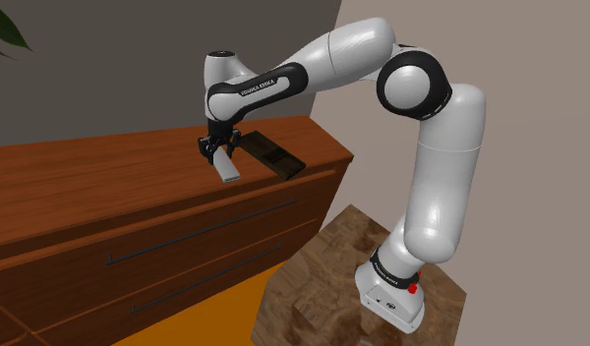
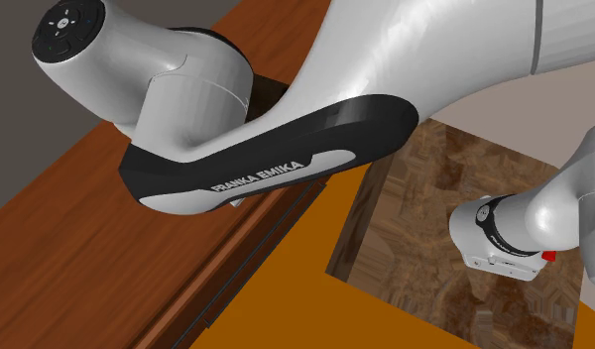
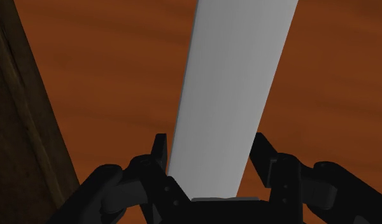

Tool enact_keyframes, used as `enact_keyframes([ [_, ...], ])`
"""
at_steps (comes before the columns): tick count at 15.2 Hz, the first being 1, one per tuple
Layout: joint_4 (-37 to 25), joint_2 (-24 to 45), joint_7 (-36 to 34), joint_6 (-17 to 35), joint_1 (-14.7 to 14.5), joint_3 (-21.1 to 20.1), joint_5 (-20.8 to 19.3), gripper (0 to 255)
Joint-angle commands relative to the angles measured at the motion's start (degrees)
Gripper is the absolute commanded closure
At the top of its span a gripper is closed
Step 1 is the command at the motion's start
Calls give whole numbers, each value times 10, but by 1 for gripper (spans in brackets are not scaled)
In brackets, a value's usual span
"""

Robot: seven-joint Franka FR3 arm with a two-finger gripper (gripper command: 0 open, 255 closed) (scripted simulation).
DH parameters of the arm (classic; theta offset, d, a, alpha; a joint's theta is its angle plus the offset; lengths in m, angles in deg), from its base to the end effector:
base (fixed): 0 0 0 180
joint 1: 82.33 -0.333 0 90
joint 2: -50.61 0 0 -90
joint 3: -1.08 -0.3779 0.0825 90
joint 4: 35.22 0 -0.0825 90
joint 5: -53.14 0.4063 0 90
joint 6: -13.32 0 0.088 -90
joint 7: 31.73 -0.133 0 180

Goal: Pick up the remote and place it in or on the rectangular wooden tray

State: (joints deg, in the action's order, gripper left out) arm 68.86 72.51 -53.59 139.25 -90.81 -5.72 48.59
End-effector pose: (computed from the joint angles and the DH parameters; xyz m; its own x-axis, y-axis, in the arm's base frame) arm 0.6614 0.1693 0.3494 0.9970 -0.0767 0.0095 -0.0768 -0.9969 0.0180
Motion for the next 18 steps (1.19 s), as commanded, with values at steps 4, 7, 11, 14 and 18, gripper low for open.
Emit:
enact_keyframes([
  [4, 0, 0, 0, 0, 0, 0, 0, 255],
  [7, 0, 0, 0, 0, 0, 0, 0, 255],
  [11, -5, -7, 1, -13, 0, -1, 1, 255],
  [14, -14, -18, 3, -32, 1, -1, 3, 255],
  [18, -28, -30, 5, -58, 1, -2, 6, 255],
])
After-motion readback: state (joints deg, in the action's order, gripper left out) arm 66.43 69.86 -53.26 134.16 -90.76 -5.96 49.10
